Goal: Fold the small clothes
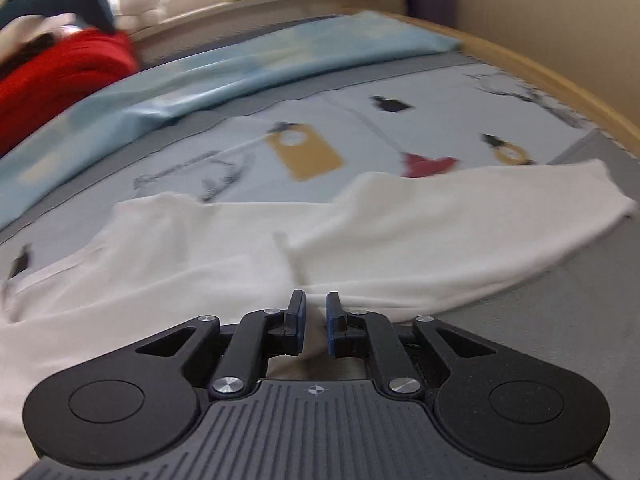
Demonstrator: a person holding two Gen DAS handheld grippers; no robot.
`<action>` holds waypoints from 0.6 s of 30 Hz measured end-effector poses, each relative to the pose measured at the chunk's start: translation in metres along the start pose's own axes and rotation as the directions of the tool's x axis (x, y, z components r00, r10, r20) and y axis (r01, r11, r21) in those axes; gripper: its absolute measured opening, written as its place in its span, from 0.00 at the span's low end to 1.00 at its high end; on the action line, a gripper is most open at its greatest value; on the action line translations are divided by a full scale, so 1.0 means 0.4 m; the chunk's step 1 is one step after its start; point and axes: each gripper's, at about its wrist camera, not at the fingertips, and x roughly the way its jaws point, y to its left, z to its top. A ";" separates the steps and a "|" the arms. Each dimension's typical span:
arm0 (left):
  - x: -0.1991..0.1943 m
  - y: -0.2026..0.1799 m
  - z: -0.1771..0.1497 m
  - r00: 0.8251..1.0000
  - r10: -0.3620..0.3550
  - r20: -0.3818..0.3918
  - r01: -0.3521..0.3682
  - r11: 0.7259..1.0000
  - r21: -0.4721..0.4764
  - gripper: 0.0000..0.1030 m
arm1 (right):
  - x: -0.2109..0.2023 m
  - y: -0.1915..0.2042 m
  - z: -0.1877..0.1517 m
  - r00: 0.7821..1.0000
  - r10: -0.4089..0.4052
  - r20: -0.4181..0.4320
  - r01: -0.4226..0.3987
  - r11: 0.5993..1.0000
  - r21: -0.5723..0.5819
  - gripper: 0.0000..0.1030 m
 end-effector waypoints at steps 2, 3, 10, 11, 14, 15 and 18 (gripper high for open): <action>-0.006 0.009 -0.008 1.000 0.017 0.004 -0.017 1.000 0.007 0.23 | -0.015 -0.016 0.013 0.999 -0.021 0.039 0.020 1.000 0.018 0.13; -0.014 0.012 -0.007 1.000 0.011 0.020 -0.011 1.000 -0.004 0.23 | -0.024 -0.020 0.018 0.998 -0.021 0.062 0.019 1.000 0.024 0.14; -0.017 -0.030 -0.015 0.999 -0.030 0.029 0.029 0.999 0.031 0.22 | -0.010 -0.009 0.022 0.956 0.292 -0.018 -0.291 0.956 0.046 0.31; 0.006 -0.036 -0.027 1.000 0.030 -0.001 -0.030 0.997 0.070 0.27 | 0.020 -0.006 0.013 0.962 0.254 -0.098 -0.252 0.967 0.031 0.31; -0.002 -0.034 -0.028 0.999 0.050 0.012 -0.051 0.996 0.068 0.30 | 0.070 -0.044 0.003 0.974 0.111 -0.196 -0.102 0.993 0.055 0.43; -0.023 -0.038 -0.021 0.998 0.041 0.043 -0.043 0.997 0.062 0.30 | 0.065 -0.071 0.018 0.975 0.128 -0.182 -0.107 0.987 0.117 0.41; -0.081 -0.072 0.000 0.991 0.022 0.134 -0.030 0.998 0.059 0.30 | 0.016 -0.127 0.066 0.996 0.074 -0.049 -0.065 0.985 0.159 0.42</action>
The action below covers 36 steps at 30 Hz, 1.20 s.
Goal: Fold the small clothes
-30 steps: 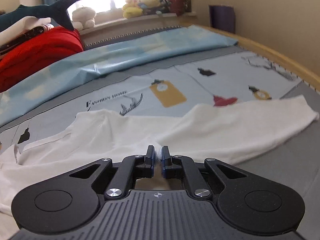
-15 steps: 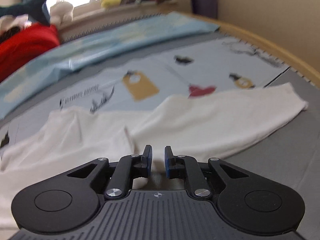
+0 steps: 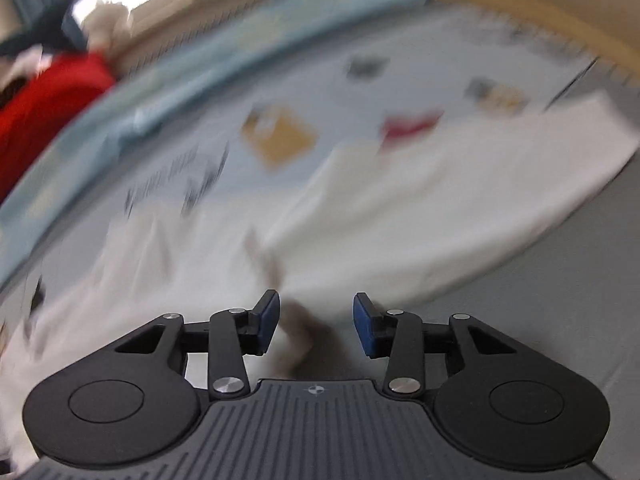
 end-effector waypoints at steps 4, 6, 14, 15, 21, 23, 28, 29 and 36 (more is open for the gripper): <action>-0.034 -0.069 0.026 0.997 -0.060 0.038 0.061 0.998 -0.017 0.30 | -0.028 -0.088 0.041 0.994 -0.046 0.095 0.038 0.996 0.080 0.42; -0.034 -0.109 0.029 0.995 -0.090 0.037 0.090 0.996 -0.003 0.30 | -0.022 -0.160 0.049 0.992 -0.070 0.107 0.054 0.987 0.150 0.42; -0.004 -0.189 0.024 0.996 -0.085 0.014 0.084 0.996 0.037 0.31 | 0.009 -0.460 0.102 0.969 -0.196 0.151 0.120 0.905 0.409 0.42; 0.003 -0.189 0.027 0.997 -0.081 0.017 0.081 0.996 0.033 0.31 | 0.014 -0.493 0.101 0.965 -0.212 0.152 0.128 0.893 0.432 0.42; 0.015 -0.192 0.037 0.998 -0.066 0.020 0.065 0.998 0.011 0.31 | 0.043 -0.636 0.090 0.963 -0.211 0.168 0.089 0.837 0.540 0.42; 0.020 -0.196 0.035 0.998 -0.061 0.012 0.061 0.998 0.018 0.31 | 0.052 -0.654 0.101 0.958 -0.215 0.190 0.077 0.830 0.553 0.42; 0.025 -0.190 0.034 0.998 -0.055 0.009 0.054 0.998 0.021 0.31 | 0.076 -0.679 0.107 0.946 -0.219 0.239 0.033 0.798 0.602 0.21; 0.024 -0.186 0.034 0.999 -0.053 0.010 0.053 0.998 0.019 0.31 | 0.079 -0.677 0.109 0.947 -0.220 0.235 0.036 0.798 0.601 0.03; 0.000 -0.129 0.042 0.998 -0.052 0.029 0.053 0.998 -0.031 0.31 | 0.015 -0.478 0.175 0.843 -0.391 0.370 0.238 0.887 0.396 0.03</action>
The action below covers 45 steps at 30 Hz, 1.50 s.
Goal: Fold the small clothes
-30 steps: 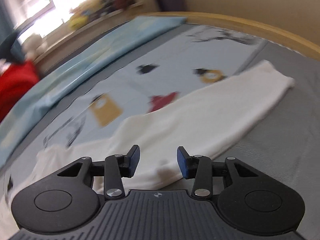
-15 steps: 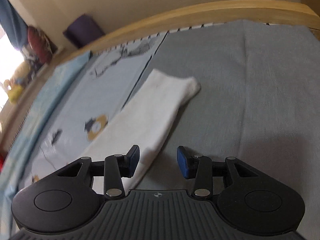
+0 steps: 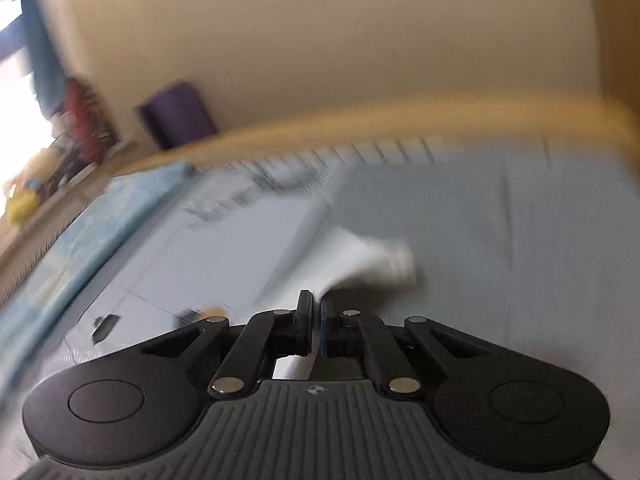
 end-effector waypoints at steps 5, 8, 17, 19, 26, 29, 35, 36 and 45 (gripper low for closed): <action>-0.032 0.059 0.006 1.000 -0.004 0.021 0.005 0.998 -0.056 0.31 | -0.245 0.305 -0.047 0.927 0.345 0.149 -0.278 0.896 -0.346 0.03; -0.048 0.102 0.005 0.999 -0.005 0.032 0.008 0.995 -0.098 0.31 | -0.422 0.476 -0.155 0.789 0.613 0.038 -0.521 0.702 -0.485 0.03; -0.081 0.208 0.008 0.998 -0.044 0.039 0.052 0.974 -0.221 0.31 | -0.735 0.715 -0.612 0.400 0.558 -0.727 -0.914 0.186 -0.360 0.10; -0.083 0.216 0.008 0.997 -0.062 0.040 0.070 0.969 -0.236 0.31 | -0.764 0.714 -0.625 0.434 0.469 -0.769 -0.900 0.200 -0.386 0.10; -0.039 0.214 -0.007 0.986 -0.166 0.013 0.162 0.938 -0.305 0.24 | -0.724 0.637 -0.429 0.556 0.550 -0.623 -0.825 0.453 -0.336 0.43; 0.002 0.191 -0.020 0.979 -0.201 -0.030 0.182 0.933 -0.309 0.24 | -0.635 0.589 -0.393 0.695 0.482 -0.534 -0.700 0.622 -0.351 0.45; 0.087 0.139 -0.044 0.967 -0.227 -0.117 0.183 0.936 -0.302 0.24 | -0.468 0.526 -0.259 0.745 0.454 -0.489 -0.570 0.814 -0.113 0.44; 0.098 0.131 -0.048 0.967 -0.218 -0.130 0.173 0.940 -0.293 0.24 | -0.443 0.507 -0.237 0.763 0.444 -0.469 -0.533 0.843 -0.070 0.44; 0.066 0.088 -0.021 0.994 -0.104 -0.039 0.097 0.983 -0.153 0.02 | -0.265 0.377 -0.239 0.755 0.354 -0.552 -0.277 0.935 0.220 0.45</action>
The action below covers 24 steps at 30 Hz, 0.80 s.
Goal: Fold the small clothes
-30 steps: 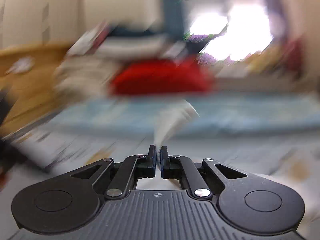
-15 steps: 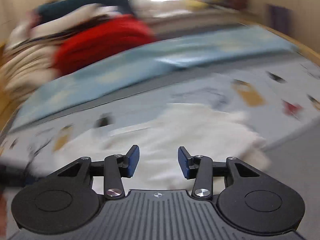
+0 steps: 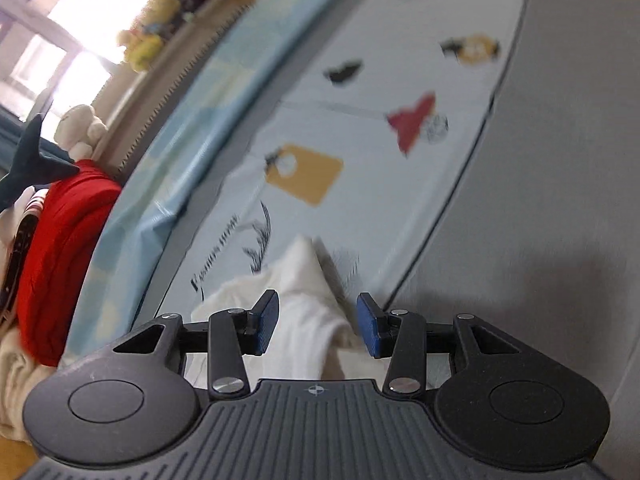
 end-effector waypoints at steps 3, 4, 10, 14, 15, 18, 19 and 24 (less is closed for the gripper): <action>-0.085 0.008 0.023 0.981 0.098 0.166 -0.095 0.995 -0.021 0.01 | 0.027 -0.002 -0.022 0.999 0.011 -0.050 -0.010 1.000 0.023 0.45; -0.099 0.015 0.026 0.969 0.152 0.194 -0.148 0.988 -0.033 0.01 | 0.027 -0.003 -0.029 0.998 0.013 -0.061 -0.011 0.999 0.032 0.45; -0.081 0.060 0.024 0.978 0.157 0.137 -0.148 0.986 -0.077 0.02 | 0.072 -0.014 -0.067 0.988 -0.001 -0.154 0.017 0.994 0.106 0.45; -0.090 0.064 0.030 0.980 0.141 0.142 -0.131 0.988 -0.077 0.02 | 0.087 -0.016 -0.084 0.984 -0.002 -0.177 0.025 0.991 0.129 0.44; -0.092 0.061 0.026 0.980 0.142 0.140 -0.132 0.988 -0.077 0.02 | 0.088 -0.013 -0.086 0.985 0.008 -0.175 0.015 0.992 0.128 0.44; -0.091 0.067 0.029 0.981 0.135 0.136 -0.125 0.989 -0.082 0.02 | 0.096 -0.009 -0.085 0.985 0.032 -0.169 -0.008 0.991 0.137 0.40; -0.091 0.069 0.029 0.982 0.133 0.137 -0.122 0.989 -0.084 0.02 | 0.100 -0.015 -0.083 0.986 0.037 -0.166 -0.012 0.989 0.150 0.36; -0.101 0.077 0.030 0.984 0.102 0.144 -0.090 0.992 -0.083 0.02 | 0.075 -0.032 -0.075 0.992 0.062 -0.111 -0.036 0.974 0.221 0.09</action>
